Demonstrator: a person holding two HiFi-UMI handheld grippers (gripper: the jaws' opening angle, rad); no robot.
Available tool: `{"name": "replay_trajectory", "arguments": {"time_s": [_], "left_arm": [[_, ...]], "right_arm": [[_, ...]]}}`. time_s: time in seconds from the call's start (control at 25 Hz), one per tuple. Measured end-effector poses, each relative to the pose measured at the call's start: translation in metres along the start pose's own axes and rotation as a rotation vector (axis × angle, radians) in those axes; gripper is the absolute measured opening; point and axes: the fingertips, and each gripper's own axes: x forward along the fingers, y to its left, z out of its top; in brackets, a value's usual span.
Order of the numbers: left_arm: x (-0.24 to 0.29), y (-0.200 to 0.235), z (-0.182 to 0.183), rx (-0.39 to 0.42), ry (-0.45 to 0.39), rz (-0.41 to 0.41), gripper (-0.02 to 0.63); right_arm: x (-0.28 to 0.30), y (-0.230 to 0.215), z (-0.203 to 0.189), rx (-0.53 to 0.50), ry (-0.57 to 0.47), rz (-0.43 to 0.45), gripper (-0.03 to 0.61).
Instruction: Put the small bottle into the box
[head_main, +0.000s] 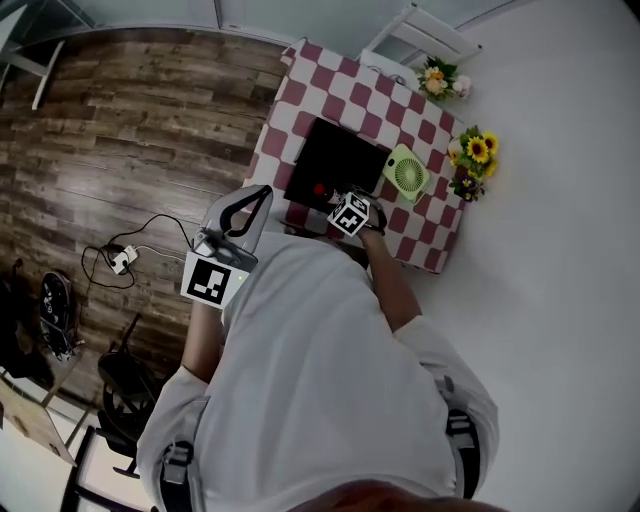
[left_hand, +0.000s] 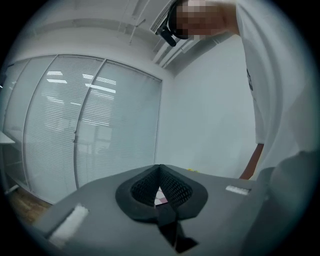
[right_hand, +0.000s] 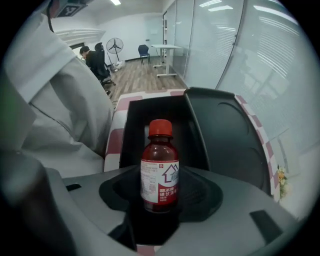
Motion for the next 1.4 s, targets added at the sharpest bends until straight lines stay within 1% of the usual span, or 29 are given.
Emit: {"name": "replay_trajectory", "arguments": {"time_s": [0.08,0.24,0.4,0.52,0.68,0.88,0.92,1.0,1.08,1.16,1.24,1.4], "left_arm": [[-0.009,0.002,-0.002,-0.006,0.015,0.020,0.002],[-0.023,0.000,-0.005,-0.009,0.038,0.045,0.002],[-0.035,-0.009,-0.008,-0.003,0.059,0.052,0.002],[-0.038,-0.017,-0.008,0.006,0.064,0.052,0.002],[-0.042,-0.031,-0.005,0.014,0.063,0.046,0.002],[-0.037,-0.051,0.002,0.087,0.059,-0.004,0.002],[-0.035,-0.055,0.003,0.099,0.060,-0.019,0.002],[-0.030,-0.062,0.004,0.114,0.059,-0.049,0.002],[-0.024,-0.070,0.006,0.144,0.060,-0.083,0.002],[-0.018,-0.077,0.007,0.155,0.059,-0.107,0.002],[-0.011,-0.084,0.007,0.149,0.056,-0.126,0.002],[0.001,-0.097,0.002,0.140,0.065,-0.173,0.002]], "right_arm": [[0.011,0.001,-0.003,-0.009,0.036,0.006,0.222],[0.023,-0.003,-0.006,-0.030,0.099,-0.020,0.222],[0.029,-0.005,-0.008,-0.047,0.118,-0.031,0.224],[0.026,-0.007,-0.005,-0.048,0.092,-0.046,0.227],[0.001,-0.007,-0.002,0.005,0.013,-0.078,0.222],[-0.040,-0.004,-0.004,0.090,-0.101,-0.122,0.210],[-0.048,-0.003,-0.006,0.123,-0.129,-0.129,0.208],[-0.067,-0.002,-0.006,0.229,-0.220,-0.138,0.194],[-0.089,-0.001,0.000,0.356,-0.363,-0.138,0.183],[-0.115,0.002,0.008,0.456,-0.512,-0.138,0.167],[-0.143,0.007,0.017,0.511,-0.643,-0.139,0.163],[-0.200,0.023,0.037,0.537,-0.845,-0.161,0.163]]}}
